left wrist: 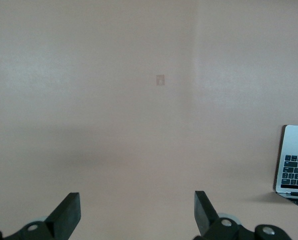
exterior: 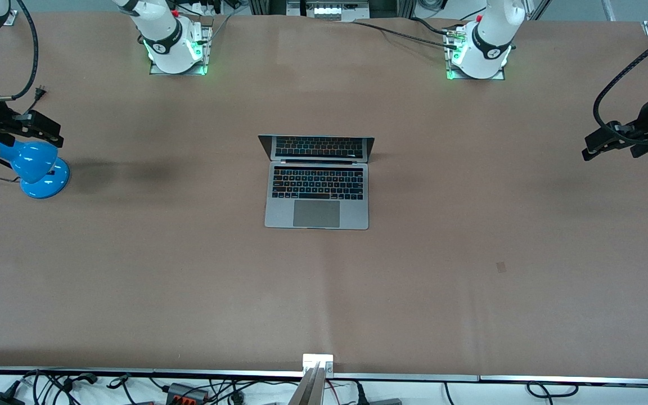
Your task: Close laptop with both arms from behind
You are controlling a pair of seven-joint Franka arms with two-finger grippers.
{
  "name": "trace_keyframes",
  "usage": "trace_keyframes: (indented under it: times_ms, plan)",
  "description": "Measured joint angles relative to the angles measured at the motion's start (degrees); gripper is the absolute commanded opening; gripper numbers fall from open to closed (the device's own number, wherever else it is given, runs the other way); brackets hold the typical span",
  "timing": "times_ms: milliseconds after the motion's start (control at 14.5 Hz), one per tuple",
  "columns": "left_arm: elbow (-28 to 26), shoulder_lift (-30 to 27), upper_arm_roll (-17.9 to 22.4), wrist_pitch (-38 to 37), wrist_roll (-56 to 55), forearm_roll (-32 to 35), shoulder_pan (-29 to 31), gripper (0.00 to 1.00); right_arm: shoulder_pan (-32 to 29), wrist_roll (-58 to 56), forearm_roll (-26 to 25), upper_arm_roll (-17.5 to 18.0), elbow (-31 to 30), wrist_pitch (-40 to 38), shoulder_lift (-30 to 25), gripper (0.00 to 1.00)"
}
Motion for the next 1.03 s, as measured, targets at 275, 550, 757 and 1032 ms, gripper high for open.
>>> trace_keyframes:
  times_ms: [275, 550, 757, 1032]
  plan:
    - [0.0, 0.0, 0.0, 0.0, 0.0, 0.0, 0.0, 1.00, 0.0, 0.0, 0.0, 0.0, -0.5, 0.0, 0.0, 1.00]
    - [0.0, 0.0, 0.0, 0.0, 0.0, 0.0, 0.0, 1.00, 0.0, 0.0, 0.0, 0.0, -0.8, 0.1, 0.0, 1.00]
    - [0.0, 0.0, -0.1, -2.7, -0.1, 0.0, -0.2, 1.00, 0.0, 0.0, 0.0, 0.0, -0.8, 0.3, 0.1, 0.98]
    - [0.1, 3.2, -0.3, -8.9, -0.1, 0.0, -0.6, 1.00, 0.1, 0.0, 0.0, 0.3, -1.0, 0.6, 0.5, 0.03]
